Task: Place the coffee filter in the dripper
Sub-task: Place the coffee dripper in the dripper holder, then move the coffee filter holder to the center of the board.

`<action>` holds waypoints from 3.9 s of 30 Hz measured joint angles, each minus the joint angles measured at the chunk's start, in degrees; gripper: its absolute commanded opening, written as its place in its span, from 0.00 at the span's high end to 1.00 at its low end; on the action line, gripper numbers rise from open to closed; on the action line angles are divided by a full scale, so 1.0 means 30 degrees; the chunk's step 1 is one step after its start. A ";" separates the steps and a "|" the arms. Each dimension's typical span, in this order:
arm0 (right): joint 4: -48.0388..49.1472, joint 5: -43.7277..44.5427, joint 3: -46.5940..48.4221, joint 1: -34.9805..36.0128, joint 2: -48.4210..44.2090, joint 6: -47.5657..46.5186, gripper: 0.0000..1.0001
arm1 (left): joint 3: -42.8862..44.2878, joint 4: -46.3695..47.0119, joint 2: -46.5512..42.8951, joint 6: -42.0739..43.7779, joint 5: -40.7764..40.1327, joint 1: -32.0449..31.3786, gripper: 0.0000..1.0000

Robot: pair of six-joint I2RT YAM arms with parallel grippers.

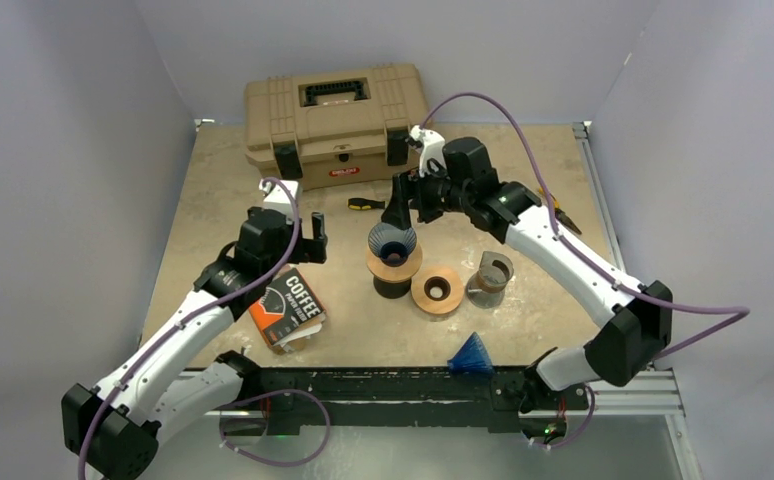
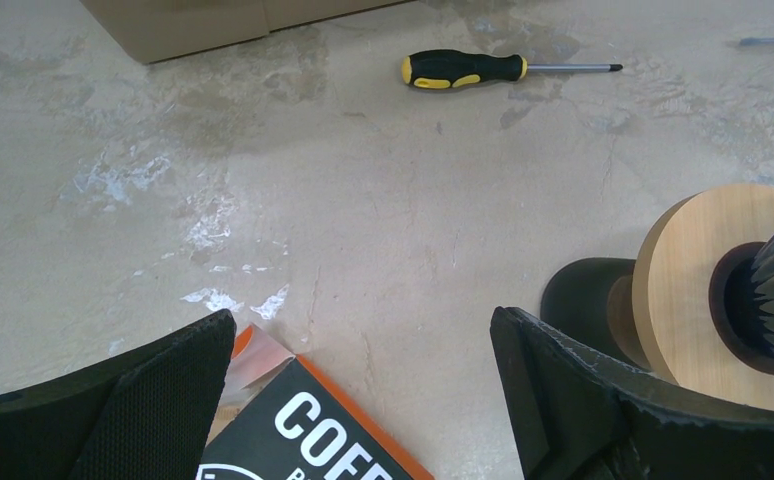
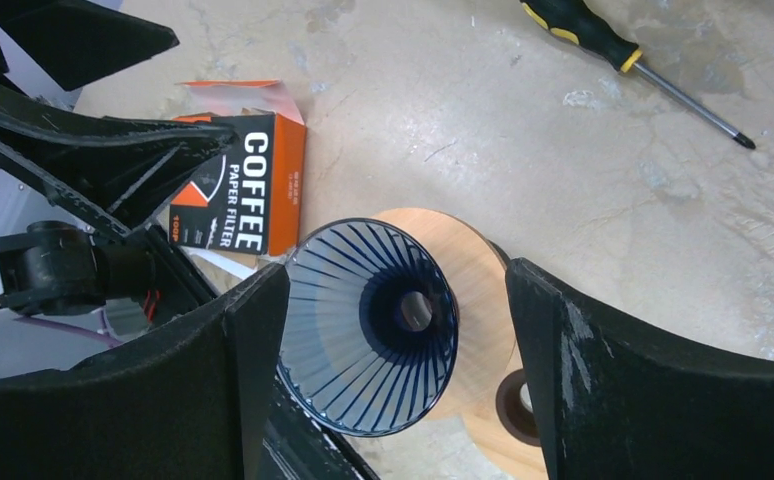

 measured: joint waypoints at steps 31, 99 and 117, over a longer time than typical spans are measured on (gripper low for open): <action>0.2484 -0.0401 -0.3475 -0.1399 -0.4095 0.1639 0.12 | 0.0175 -1.0367 0.2565 -1.6793 -0.5952 0.0000 0.01; 0.3774 -0.3417 -0.3687 -0.1413 -0.4269 0.1457 0.11 | 0.2149 -0.0707 0.9435 -0.9216 -0.5297 0.1829 0.18; 0.4758 -0.4452 -0.4488 -0.1413 -0.4881 0.1428 0.11 | -0.2900 0.3614 0.1923 -0.6324 0.1202 0.1566 0.30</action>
